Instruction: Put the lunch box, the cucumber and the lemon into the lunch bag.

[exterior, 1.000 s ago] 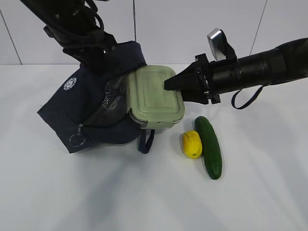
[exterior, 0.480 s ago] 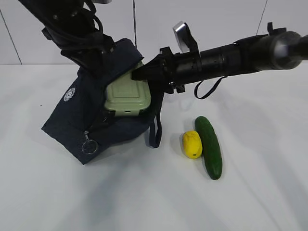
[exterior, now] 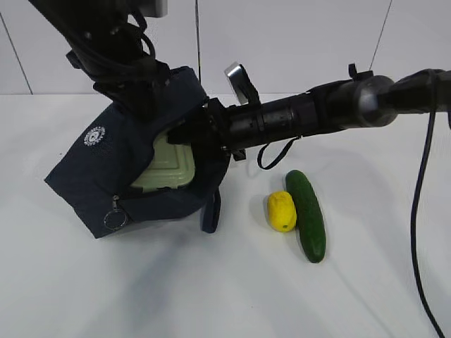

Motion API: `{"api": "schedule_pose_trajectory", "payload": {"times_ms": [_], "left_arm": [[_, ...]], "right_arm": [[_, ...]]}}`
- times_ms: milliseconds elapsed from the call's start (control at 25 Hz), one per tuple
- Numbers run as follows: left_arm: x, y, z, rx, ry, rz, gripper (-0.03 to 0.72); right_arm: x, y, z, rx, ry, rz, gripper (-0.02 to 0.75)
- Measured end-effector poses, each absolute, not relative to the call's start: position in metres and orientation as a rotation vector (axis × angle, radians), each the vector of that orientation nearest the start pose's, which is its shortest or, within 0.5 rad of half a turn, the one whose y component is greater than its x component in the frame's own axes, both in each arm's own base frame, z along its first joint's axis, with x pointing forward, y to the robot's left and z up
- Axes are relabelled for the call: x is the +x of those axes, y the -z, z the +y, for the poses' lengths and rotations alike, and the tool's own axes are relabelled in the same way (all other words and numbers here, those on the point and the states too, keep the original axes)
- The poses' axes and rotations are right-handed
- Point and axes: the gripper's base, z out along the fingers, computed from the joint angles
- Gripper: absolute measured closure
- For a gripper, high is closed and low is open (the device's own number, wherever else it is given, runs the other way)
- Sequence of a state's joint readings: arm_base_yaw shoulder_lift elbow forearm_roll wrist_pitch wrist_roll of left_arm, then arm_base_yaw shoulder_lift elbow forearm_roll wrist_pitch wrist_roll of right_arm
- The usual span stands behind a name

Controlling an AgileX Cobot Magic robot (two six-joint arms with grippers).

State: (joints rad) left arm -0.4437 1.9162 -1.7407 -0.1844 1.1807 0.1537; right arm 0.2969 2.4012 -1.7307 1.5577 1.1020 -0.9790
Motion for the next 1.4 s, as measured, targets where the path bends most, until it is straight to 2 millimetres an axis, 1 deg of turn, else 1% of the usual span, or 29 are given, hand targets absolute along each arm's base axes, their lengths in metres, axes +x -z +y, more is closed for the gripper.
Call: {"api": "schedule_pose_trajectory", "payload": {"times_ms": [80,360,520,720,880,960,1080,1120,1240,1400], "left_arm": [[0.366,-0.284,-0.192,0.776,0.326,2.759,0.671],[0.369,-0.277,-0.194,0.760,0.328,2.778,0.671],[0.370,-0.276,-0.194,0.751,0.324,2.781,0.672],[0.371,-0.276,-0.192,0.734,0.323,2.784,0.672],[0.371,-0.276,-0.192,0.731,0.322,2.781,0.672],[0.371,-0.276,-0.192,0.731,0.322,2.781,0.672],[0.371,-0.276,-0.192,0.729,0.321,2.782,0.672],[0.371,-0.276,-0.192,0.729,0.321,2.782,0.672],[0.371,-0.276,-0.192,0.729,0.321,2.782,0.672],[0.371,-0.276,-0.192,0.729,0.321,2.782,0.672]], "right_arm": [[0.447,-0.136,0.220,-0.382,-1.643,2.228,0.375],[0.453,-0.131,0.225,-0.305,-1.535,2.236,0.375],[0.452,-0.130,0.228,-0.319,-1.522,2.231,0.374],[0.453,-0.131,0.229,-0.315,-1.525,2.220,0.323],[0.453,-0.133,0.229,-0.302,-1.544,2.208,0.314],[0.452,-0.132,0.229,-0.326,-1.535,2.217,0.313],[0.452,-0.130,0.219,-0.382,-1.538,2.236,0.313],[0.452,-0.130,0.213,-0.389,-1.552,2.243,0.313],[0.459,-0.137,0.182,-0.366,-1.593,2.252,0.314],[0.470,-0.159,0.130,-0.272,-1.581,2.239,0.323]]}}
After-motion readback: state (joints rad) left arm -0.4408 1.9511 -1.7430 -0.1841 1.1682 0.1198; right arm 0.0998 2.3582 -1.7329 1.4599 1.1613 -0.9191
